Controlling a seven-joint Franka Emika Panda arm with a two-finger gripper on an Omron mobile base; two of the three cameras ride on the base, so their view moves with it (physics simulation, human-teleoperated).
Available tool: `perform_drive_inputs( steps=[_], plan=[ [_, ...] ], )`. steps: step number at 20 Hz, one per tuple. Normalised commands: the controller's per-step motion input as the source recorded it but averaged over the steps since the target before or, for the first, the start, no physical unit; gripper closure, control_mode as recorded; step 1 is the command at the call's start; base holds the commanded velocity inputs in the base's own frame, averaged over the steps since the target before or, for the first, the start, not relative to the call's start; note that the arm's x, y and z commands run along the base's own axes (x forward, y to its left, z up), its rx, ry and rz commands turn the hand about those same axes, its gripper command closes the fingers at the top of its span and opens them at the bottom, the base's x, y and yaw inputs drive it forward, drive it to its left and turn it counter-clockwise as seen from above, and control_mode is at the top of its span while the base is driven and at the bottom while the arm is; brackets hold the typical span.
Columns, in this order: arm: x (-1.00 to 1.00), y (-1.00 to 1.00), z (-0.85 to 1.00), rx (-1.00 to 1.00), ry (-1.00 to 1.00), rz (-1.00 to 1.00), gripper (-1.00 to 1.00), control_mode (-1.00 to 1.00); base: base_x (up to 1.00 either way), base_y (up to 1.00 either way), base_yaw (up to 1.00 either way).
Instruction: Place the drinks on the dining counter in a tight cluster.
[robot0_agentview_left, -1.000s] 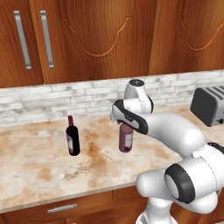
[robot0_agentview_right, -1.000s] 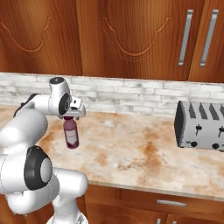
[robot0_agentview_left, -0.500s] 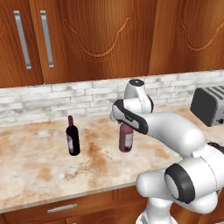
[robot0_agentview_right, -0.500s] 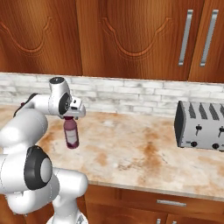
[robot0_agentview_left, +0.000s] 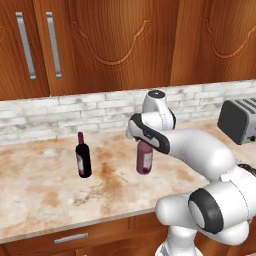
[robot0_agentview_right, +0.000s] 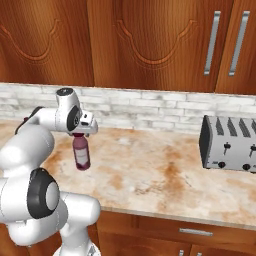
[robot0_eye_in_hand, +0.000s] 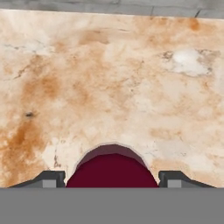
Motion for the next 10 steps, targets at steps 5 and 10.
perform_drive_inputs(
  steps=[5,10],
  plan=[
    [-0.71,-0.32,0.09,0.03,-0.13,0.00,1.00,-1.00,0.00,0.00,0.00],
    [-0.64,-0.17,0.32,0.03,-0.10,0.00,1.00,-1.00,0.00,0.00,0.00]
  ],
)
